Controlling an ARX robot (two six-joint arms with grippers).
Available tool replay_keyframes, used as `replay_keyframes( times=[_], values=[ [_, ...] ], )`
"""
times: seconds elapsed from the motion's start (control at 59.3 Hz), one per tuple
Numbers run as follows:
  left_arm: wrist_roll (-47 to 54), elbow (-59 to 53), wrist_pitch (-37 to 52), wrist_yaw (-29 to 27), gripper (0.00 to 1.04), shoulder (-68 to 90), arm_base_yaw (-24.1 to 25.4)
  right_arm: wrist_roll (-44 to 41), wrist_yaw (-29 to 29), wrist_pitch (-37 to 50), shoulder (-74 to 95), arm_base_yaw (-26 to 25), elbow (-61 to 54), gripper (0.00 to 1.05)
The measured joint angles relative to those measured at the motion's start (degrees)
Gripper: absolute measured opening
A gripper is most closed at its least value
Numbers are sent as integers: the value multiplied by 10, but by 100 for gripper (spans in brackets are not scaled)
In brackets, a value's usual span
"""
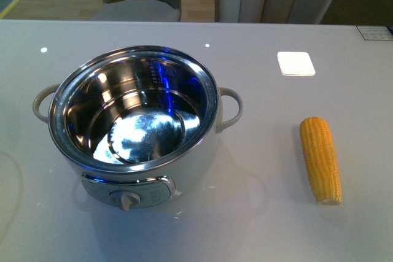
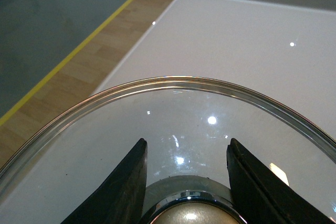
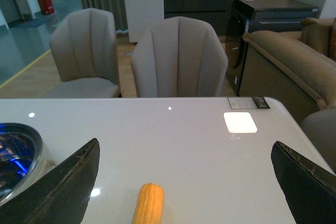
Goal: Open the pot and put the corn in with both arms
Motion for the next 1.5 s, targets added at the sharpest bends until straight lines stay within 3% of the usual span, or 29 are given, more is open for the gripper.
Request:
replay_keyframes(
  times=[0.32,0.539,1.18,1.213,1.399,1.5],
  values=[
    [0,96,4,2,40,136,-1,0,0,0,0,0,0,96],
    [-19,187,-17,36,40,217,-13,0,0,0,0,0,0,96],
    [-52,250,-59,60,40,252,-19,0,0,0,0,0,0,96],
    [-54,250,-64,61,42,250,-19,0,0,0,0,0,0,96],
    [-96,239,-86,70,70,234,-18,0,0,0,0,0,0,96],
    [-109,213,-88,70,91,213,-18,0,0,0,0,0,0,96]
  ],
)
